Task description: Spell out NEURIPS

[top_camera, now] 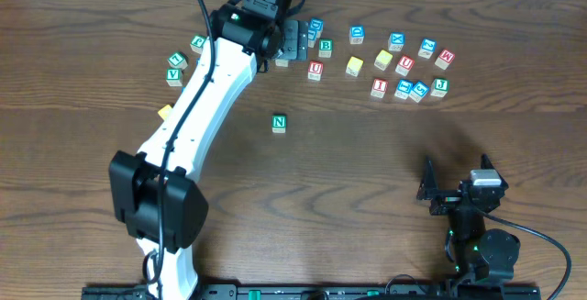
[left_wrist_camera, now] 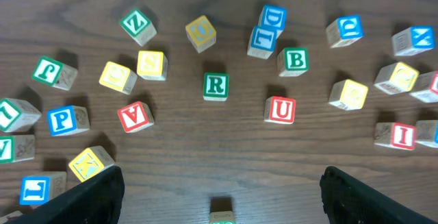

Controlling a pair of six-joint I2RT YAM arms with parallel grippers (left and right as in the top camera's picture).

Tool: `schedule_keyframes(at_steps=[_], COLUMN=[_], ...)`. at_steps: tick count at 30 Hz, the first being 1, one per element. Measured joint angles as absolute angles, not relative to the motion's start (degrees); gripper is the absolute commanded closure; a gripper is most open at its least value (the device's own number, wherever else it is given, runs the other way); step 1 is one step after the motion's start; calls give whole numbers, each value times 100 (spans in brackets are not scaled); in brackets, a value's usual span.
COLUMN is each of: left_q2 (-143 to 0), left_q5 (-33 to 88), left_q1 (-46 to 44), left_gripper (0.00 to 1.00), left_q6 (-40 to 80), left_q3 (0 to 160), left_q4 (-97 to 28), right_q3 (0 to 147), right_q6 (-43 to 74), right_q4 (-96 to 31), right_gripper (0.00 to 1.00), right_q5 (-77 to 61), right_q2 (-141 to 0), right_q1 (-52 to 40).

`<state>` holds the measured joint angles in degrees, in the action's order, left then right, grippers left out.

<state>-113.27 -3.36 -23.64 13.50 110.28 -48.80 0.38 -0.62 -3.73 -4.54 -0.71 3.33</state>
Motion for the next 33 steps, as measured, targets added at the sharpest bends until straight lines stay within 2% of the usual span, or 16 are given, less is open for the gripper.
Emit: schedule_keyframes(at_steps=[33], left_q2=[-11509], left_q5=[-255], left_q1=[-2364], left_gripper=[9], left_q6=[1350], left_q3=[11028], left_q4=[-4550], right_q3=[38], right_q6=[-62], right_q4=[-373], right_gripper=[1], right_q5=[-454], right_q2=[-71], right_q1=[333])
